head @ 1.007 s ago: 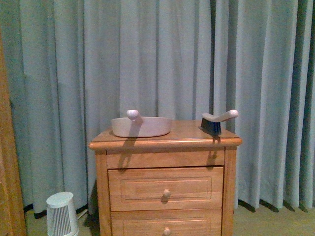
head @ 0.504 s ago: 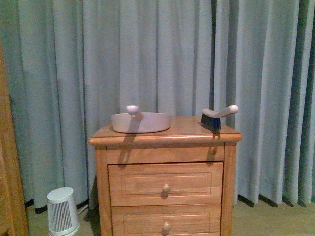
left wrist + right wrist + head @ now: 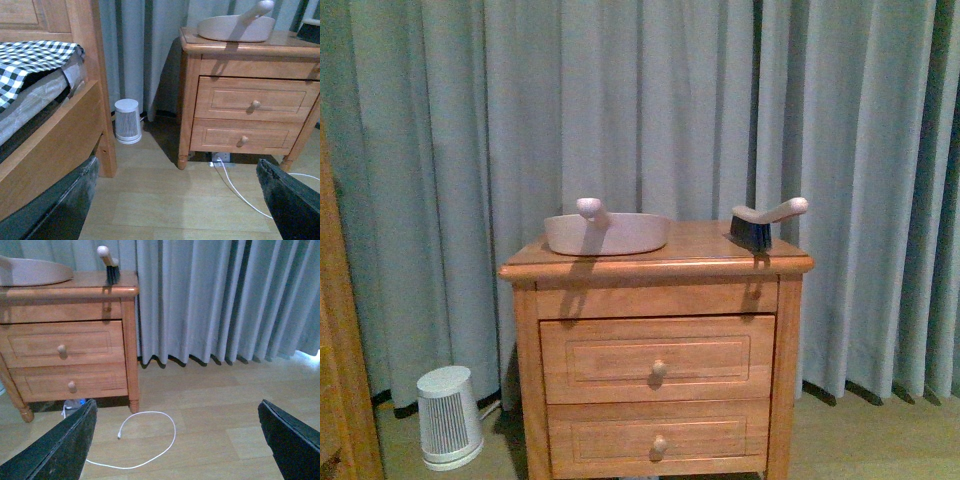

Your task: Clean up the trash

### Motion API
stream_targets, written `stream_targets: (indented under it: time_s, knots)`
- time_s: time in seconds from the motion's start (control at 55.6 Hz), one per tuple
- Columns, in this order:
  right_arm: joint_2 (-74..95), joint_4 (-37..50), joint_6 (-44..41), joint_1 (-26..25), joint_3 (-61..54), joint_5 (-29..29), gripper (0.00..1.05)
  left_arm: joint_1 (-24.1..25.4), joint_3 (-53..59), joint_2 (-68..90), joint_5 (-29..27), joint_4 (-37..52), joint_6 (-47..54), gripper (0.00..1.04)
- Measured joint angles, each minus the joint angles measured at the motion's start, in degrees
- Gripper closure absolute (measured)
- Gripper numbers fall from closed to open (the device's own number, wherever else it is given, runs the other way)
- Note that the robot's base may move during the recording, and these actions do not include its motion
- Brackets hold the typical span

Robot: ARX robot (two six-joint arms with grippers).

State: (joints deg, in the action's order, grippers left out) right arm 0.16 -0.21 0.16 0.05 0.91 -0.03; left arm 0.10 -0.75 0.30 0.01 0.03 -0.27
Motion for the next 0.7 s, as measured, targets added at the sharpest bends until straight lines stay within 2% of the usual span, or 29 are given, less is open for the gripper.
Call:
stream_targets:
  time_s: [0.701]
  knots:
    - [0.0, 0.0, 0.0, 0.0, 0.0, 0.0, 0.07, 0.0, 0.0, 0.0, 0.0, 0.0, 0.0, 0.08]
